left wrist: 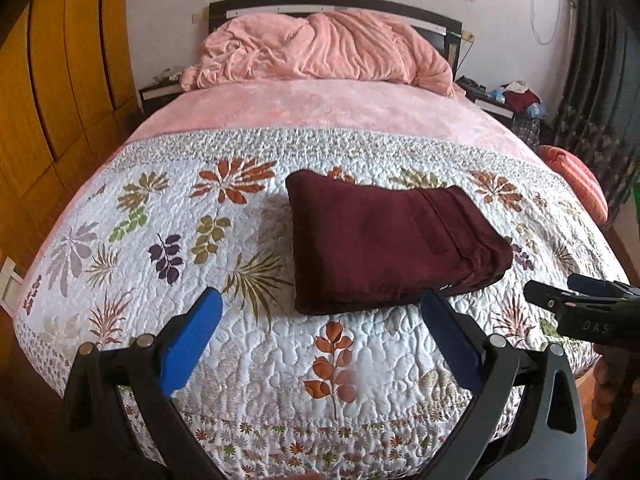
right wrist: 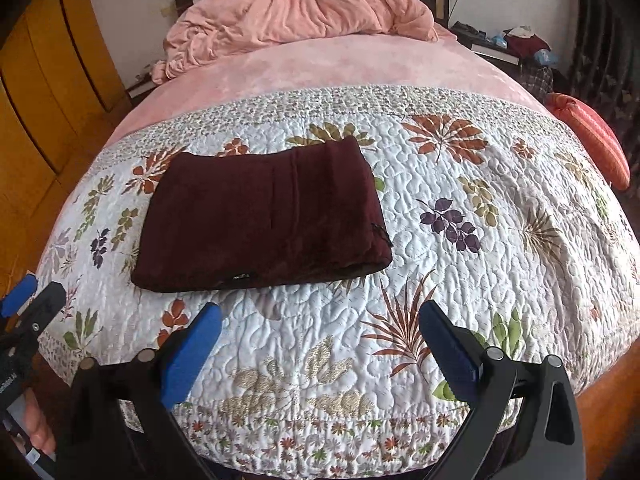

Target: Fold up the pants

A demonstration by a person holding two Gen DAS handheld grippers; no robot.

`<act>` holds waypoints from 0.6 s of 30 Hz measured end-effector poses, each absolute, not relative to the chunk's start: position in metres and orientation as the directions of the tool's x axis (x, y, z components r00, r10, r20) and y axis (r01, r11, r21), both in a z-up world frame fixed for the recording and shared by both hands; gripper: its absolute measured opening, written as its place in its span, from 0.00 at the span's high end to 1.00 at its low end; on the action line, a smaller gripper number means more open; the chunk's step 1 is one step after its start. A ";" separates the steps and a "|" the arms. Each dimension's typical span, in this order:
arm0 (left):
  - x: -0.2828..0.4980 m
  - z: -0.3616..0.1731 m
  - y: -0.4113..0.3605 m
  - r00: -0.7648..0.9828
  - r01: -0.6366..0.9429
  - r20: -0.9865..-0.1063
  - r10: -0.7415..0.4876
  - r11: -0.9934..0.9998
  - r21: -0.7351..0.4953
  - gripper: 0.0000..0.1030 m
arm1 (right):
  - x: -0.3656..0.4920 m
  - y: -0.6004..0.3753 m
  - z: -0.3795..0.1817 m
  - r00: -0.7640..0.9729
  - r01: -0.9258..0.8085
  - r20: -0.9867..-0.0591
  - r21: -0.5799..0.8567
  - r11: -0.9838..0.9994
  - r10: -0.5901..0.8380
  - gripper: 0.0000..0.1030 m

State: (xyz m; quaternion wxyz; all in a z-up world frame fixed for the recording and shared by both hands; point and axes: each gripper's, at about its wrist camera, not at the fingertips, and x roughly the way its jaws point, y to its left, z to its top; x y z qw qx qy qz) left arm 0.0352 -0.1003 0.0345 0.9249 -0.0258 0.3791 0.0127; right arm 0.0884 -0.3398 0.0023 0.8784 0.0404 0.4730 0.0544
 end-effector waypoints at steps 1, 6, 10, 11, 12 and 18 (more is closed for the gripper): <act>0.033 0.038 -0.101 0.718 -0.043 -0.696 0.008 0.999 -0.032 0.04 | 0.087 -0.339 0.003 0.548 -0.060 -0.825 0.122 0.991 0.135 0.04; 0.026 0.049 -0.105 0.739 -0.034 -0.674 0.015 0.999 -0.015 0.04 | 0.081 -0.335 0.013 0.562 -0.069 -0.816 0.116 0.991 0.135 0.04; 0.022 0.052 -0.108 0.742 -0.037 -0.670 0.023 0.999 -0.006 0.04 | 0.078 -0.334 0.018 0.563 -0.072 -0.815 0.119 0.990 0.139 0.04; 0.021 0.053 -0.108 0.743 -0.040 -0.668 0.025 0.999 -0.006 0.04 | 0.076 -0.333 0.018 0.563 -0.073 -0.814 0.120 0.990 0.141 0.04; 0.019 0.054 -0.108 0.747 -0.043 -0.664 0.028 0.999 -0.006 0.04 | 0.075 -0.333 0.019 0.564 -0.075 -0.813 0.122 0.990 0.143 0.04; 0.015 0.056 -0.109 0.756 -0.060 -0.651 0.063 0.998 0.028 0.04 | 0.073 -0.335 0.020 0.564 -0.071 -0.813 0.123 0.990 0.142 0.04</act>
